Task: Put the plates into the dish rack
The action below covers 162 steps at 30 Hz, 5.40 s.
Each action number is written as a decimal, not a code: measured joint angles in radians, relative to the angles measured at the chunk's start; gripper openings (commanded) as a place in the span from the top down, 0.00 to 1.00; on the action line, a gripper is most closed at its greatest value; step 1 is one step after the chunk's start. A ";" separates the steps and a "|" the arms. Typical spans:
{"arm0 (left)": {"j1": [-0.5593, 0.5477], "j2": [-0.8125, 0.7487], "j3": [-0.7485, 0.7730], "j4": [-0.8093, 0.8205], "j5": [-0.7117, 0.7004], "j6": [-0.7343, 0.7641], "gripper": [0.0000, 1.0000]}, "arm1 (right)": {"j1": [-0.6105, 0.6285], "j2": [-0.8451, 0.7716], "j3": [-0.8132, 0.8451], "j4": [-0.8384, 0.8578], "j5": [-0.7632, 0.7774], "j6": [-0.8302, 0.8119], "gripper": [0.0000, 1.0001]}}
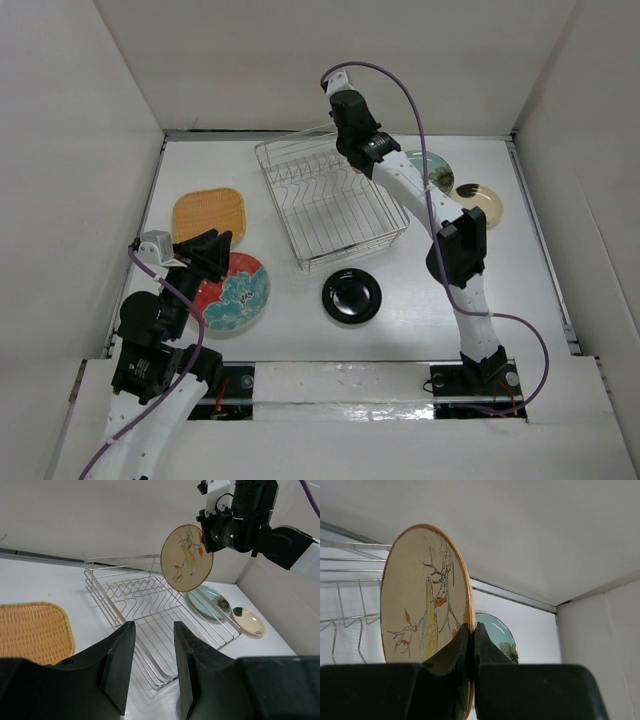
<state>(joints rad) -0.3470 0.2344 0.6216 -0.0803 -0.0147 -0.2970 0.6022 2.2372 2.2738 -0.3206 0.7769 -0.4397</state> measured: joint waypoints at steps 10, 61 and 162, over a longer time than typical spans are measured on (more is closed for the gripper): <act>0.000 0.000 0.000 0.000 0.000 0.000 0.67 | -0.013 -0.034 -0.072 0.058 0.002 0.010 1.00; 0.000 0.007 0.000 0.000 0.000 0.000 0.67 | -0.002 -0.046 -0.293 0.192 -0.007 0.019 1.00; 0.000 0.006 0.000 0.000 0.000 0.001 0.67 | -0.015 -0.516 -0.566 0.454 -0.120 0.402 1.00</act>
<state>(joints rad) -0.3470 0.2401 0.6216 -0.0799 -0.0151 -0.2962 0.5873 1.7214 1.7081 0.1329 0.6567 -0.0376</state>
